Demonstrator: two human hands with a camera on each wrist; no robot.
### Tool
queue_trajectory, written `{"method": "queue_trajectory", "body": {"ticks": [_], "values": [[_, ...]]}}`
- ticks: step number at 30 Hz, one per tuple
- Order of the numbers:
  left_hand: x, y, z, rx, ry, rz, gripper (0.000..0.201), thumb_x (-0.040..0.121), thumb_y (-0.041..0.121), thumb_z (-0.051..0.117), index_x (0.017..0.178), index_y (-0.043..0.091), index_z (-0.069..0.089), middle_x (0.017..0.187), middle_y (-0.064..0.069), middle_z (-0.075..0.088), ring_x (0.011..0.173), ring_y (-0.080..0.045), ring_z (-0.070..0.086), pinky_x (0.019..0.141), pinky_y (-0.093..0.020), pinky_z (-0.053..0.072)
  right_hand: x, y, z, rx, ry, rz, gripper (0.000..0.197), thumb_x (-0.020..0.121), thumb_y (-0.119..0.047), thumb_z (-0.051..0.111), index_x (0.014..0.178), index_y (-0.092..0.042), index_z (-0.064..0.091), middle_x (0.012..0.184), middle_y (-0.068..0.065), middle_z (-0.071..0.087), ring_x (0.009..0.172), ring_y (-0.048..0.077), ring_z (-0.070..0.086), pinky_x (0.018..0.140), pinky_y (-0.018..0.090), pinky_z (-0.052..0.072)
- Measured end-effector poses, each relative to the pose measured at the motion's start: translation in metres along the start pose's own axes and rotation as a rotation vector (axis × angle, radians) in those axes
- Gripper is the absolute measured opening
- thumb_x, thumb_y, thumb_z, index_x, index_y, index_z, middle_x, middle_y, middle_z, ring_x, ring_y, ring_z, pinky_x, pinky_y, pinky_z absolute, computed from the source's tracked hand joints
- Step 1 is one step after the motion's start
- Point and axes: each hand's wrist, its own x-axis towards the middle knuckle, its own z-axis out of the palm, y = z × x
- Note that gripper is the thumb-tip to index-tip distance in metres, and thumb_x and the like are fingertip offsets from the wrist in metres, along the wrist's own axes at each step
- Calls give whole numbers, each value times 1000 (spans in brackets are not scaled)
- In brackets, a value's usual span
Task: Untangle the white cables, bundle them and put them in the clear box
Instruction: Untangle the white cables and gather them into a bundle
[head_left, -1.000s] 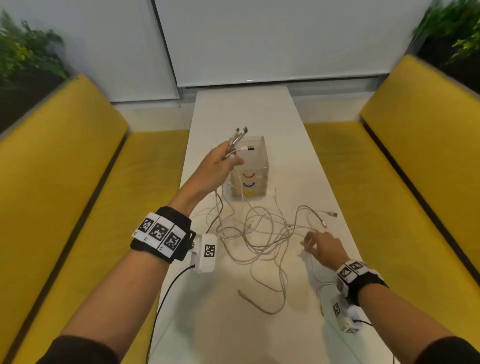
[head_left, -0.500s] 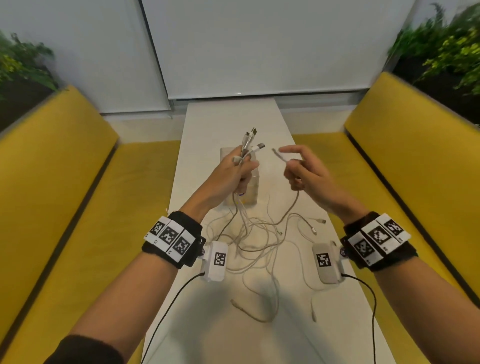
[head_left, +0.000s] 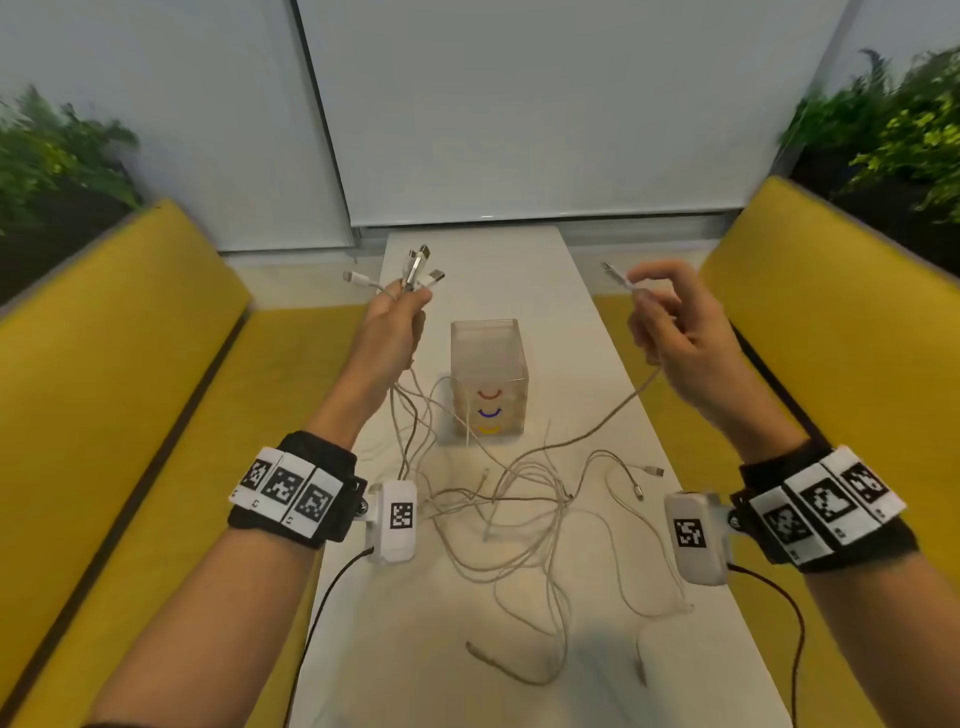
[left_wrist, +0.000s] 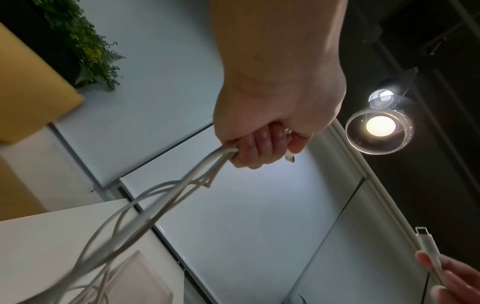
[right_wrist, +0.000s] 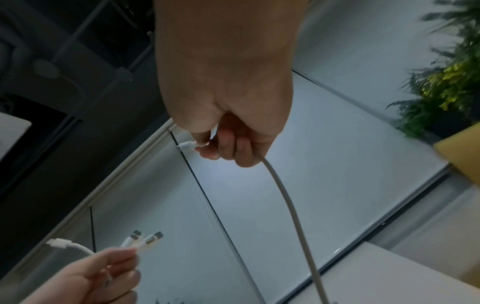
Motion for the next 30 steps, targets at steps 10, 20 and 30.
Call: {"method": "queue_trajectory", "body": {"ticks": [10,20,30], "values": [[-20,-11,39,-172,-285,-56,35,104,32,46,74,14,43,57,0,39,48,-15,30,49,-28,27,-4,-3,62,165,-179,36,11,106,-15,39,115,-16,44,60,1,37,51,14,31,45,31,26],[-31,-27,58,-665,-462,-230,27,76,31,57,91,9,53,69,-5,36,49,-12,27,53,-31,16,-8,-7,101,329,-207,209,20,107,-18,37,113,1,37,63,18,50,58,25,60,45,14,43],[-34,-32,53,-475,-454,-238,30,103,16,46,73,18,52,51,-1,24,36,-11,20,39,-27,15,-13,15,112,134,-127,181,20,107,-23,34,110,-5,44,55,-2,49,47,9,40,48,25,32]]}}
